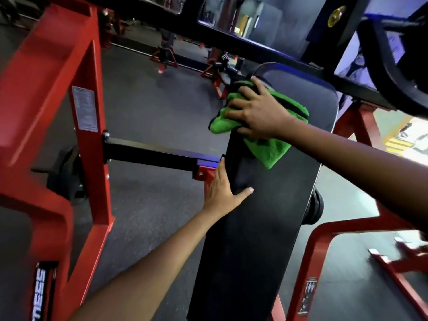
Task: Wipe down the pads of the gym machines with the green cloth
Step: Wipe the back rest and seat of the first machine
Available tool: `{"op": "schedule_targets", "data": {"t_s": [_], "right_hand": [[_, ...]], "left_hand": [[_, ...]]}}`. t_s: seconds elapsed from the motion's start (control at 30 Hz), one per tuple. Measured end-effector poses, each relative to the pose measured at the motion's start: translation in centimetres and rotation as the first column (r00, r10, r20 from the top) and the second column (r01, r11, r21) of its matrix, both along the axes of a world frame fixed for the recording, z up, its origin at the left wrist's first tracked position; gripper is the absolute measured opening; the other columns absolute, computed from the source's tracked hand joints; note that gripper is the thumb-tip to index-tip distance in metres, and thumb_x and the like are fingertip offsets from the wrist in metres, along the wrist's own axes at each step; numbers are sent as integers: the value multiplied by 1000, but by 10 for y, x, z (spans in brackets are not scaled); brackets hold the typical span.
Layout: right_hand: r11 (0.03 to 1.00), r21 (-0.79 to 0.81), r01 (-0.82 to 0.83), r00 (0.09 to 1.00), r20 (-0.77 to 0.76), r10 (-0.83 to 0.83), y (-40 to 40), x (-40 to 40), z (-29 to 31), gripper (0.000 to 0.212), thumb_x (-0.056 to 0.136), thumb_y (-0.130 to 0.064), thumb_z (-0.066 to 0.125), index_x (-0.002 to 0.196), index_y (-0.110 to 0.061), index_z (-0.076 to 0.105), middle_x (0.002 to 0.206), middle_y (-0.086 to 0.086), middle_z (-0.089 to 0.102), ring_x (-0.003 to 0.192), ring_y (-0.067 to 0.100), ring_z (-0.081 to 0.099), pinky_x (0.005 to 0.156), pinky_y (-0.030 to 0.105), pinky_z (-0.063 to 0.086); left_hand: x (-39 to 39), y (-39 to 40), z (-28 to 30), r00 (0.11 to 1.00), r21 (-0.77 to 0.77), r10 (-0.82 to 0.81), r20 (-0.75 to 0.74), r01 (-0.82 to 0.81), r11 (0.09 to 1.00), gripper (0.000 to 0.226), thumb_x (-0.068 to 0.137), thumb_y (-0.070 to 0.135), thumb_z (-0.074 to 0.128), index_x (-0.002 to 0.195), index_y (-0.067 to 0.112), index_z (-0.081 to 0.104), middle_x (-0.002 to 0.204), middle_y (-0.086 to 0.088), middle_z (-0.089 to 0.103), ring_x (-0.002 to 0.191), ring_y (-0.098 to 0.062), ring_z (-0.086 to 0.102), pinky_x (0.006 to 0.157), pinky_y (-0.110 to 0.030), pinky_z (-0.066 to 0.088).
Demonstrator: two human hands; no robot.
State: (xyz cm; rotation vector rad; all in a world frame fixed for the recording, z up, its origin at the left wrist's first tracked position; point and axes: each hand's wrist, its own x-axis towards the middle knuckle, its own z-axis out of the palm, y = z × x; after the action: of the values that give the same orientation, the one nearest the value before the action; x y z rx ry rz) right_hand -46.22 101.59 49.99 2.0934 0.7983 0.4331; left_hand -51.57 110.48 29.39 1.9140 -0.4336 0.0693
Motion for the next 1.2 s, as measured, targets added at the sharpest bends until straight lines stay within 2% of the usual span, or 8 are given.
{"op": "schedule_targets", "data": {"t_s": [0.07, 0.23, 0.4, 0.57, 0.67, 0.83, 0.97, 1.2], "right_hand": [[1000, 2, 20, 1000, 11, -20, 5, -2, -2, 56, 73, -47, 36, 104, -14, 70, 97, 10, 64, 104, 40, 56, 101, 69, 26], [989, -82, -120, 983, -152, 106, 1, 2, -13, 46, 71, -45, 58, 102, -14, 68, 93, 10, 63, 101, 38, 56, 101, 67, 28], [990, 133, 48, 999, -27, -45, -1, 22, 37, 64, 74, -50, 34, 116, -14, 66, 104, 14, 62, 105, 42, 52, 100, 62, 29], [998, -23, -57, 995, -80, 55, -6, 23, 22, 56, 74, -50, 36, 106, -17, 68, 102, 9, 64, 104, 39, 53, 98, 56, 25], [990, 137, -44, 995, -78, 55, -8, 32, 41, 56, 76, -52, 39, 113, -21, 66, 106, 6, 64, 104, 37, 53, 95, 53, 32], [928, 372, -18, 1000, 20, 11, -11, 44, 41, 57, 76, -55, 41, 118, -24, 65, 108, 4, 64, 101, 35, 53, 83, 47, 40], [719, 683, 129, 987, -18, -160, -16, 50, 56, 57, 80, -55, 44, 127, -27, 59, 121, 4, 59, 110, 33, 47, 89, 45, 39], [227, 948, 222, 941, -147, -306, -84, 48, 77, 46, 81, -48, 64, 120, -25, 64, 118, 7, 64, 112, 32, 57, 96, 49, 42]], "left_hand": [[4, -2, 8, 1000, -29, 11, 10, -11, 1000, 109, 79, 49, 71, 151, 7, 1, 159, -10, 6, 147, -19, 7, 118, -31, 14], [17, -2, 28, 999, -45, -9, 45, 11, 999, 104, 80, 47, 70, 148, -4, 11, 156, -19, 14, 145, -24, 12, 111, -17, 6], [31, -2, 57, 977, -85, -3, 215, 22, 996, 106, 80, 47, 70, 151, 3, 5, 159, -11, 6, 147, -18, 4, 116, -23, 6], [47, -12, 79, 977, -95, 57, 206, -38, 995, 90, 75, 43, 75, 137, -7, 34, 136, -23, 41, 132, -36, 36, 114, -38, 28], [50, -15, 80, 973, -127, 70, 219, -42, 991, 106, 72, 62, 57, 146, -5, 21, 150, -20, 27, 140, -28, 24, 114, -27, 15], [74, -20, 89, 938, -233, 99, 332, -20, 972, 101, 72, 48, 60, 146, -5, 17, 151, -21, 25, 139, -26, 25, 115, -25, 19], [88, -17, 117, 890, -260, 104, 444, 17, 966, 98, 72, 45, 59, 147, 0, 15, 153, -20, 23, 141, -23, 24, 116, -25, 20], [99, -12, 165, 862, 61, -9, 507, -25, 998, 107, 78, 42, 70, 151, 9, -2, 160, -2, -2, 147, -14, -2, 119, -29, 0]]}}
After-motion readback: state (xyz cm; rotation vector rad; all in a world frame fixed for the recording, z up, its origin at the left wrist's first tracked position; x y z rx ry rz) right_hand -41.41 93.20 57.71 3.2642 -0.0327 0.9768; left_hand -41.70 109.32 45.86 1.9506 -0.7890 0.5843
